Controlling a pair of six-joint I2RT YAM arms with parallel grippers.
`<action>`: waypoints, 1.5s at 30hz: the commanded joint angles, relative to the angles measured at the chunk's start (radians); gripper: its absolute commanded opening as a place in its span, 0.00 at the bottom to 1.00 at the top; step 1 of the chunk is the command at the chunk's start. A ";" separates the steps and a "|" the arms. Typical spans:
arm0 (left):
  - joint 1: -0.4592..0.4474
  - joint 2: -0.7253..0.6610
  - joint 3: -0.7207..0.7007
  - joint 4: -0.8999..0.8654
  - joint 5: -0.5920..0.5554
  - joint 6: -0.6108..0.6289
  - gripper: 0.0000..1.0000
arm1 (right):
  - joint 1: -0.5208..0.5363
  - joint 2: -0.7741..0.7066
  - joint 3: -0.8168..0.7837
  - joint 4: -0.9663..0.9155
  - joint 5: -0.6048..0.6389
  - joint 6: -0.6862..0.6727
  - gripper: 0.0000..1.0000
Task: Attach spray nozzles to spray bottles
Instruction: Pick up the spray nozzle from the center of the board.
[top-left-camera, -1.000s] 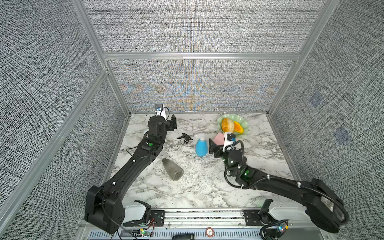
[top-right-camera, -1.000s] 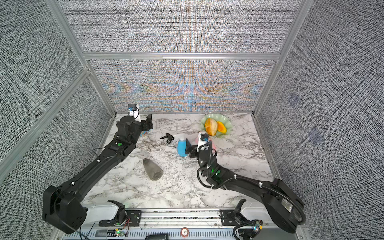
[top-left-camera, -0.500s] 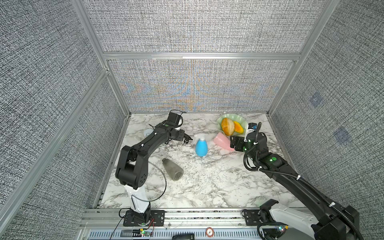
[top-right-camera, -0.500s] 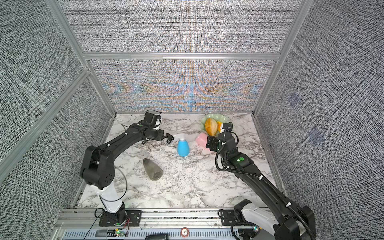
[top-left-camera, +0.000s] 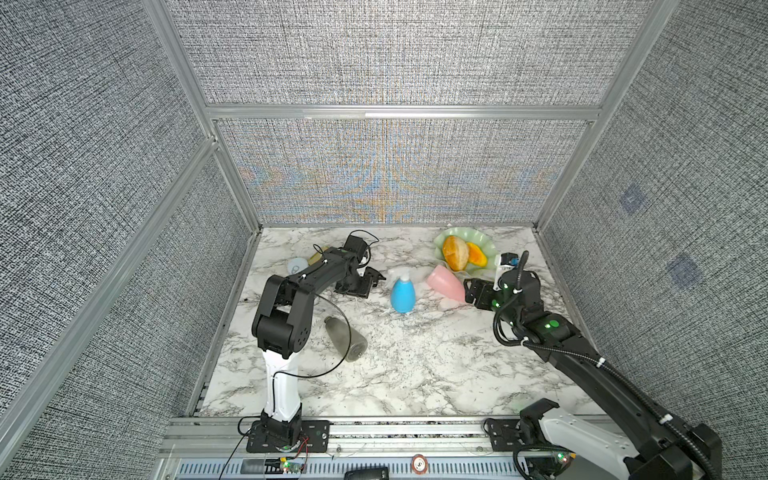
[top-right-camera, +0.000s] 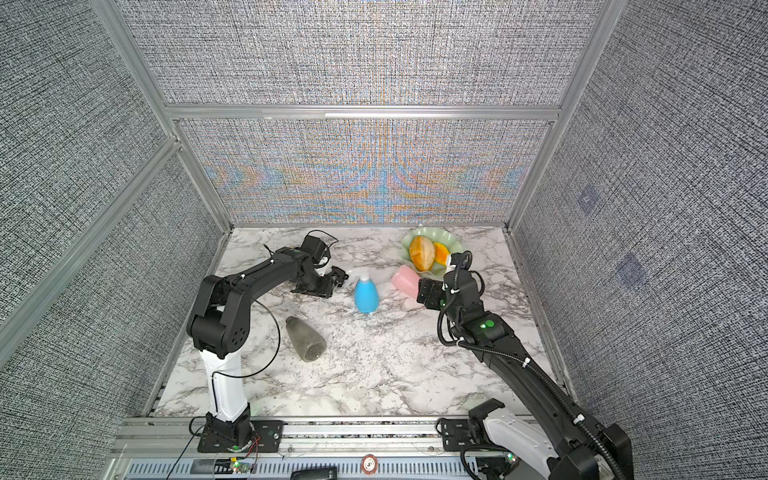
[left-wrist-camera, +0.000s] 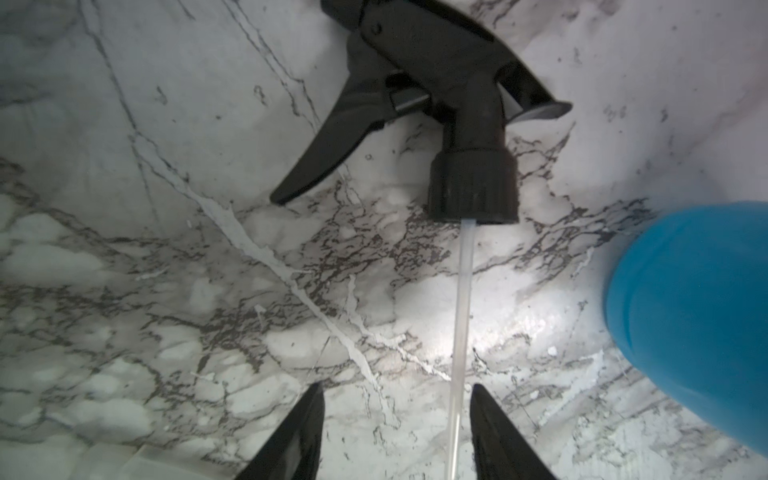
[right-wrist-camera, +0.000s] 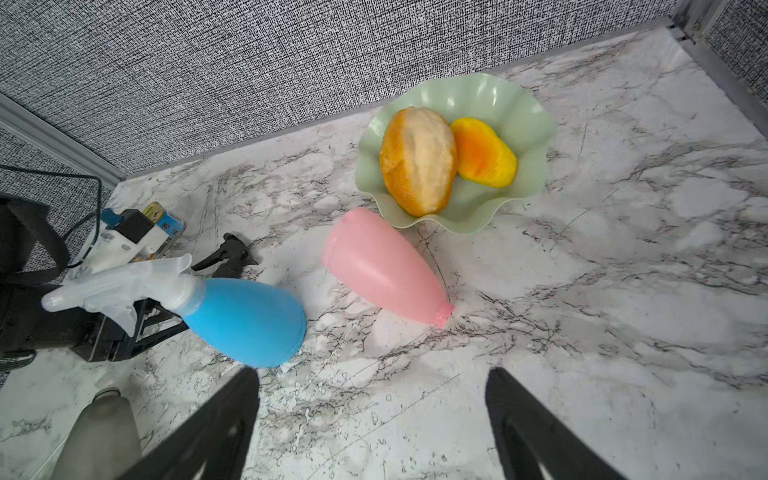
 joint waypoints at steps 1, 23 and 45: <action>-0.001 -0.044 -0.014 0.005 0.007 -0.004 0.58 | -0.003 0.005 0.001 0.025 -0.013 0.010 0.88; -0.035 -0.009 -0.080 0.026 0.071 -0.003 0.13 | -0.008 0.032 0.007 0.055 -0.077 0.014 0.84; -0.061 -0.486 0.069 -0.017 -0.184 0.024 0.00 | -0.008 -0.041 0.051 -0.016 -0.021 -0.011 0.84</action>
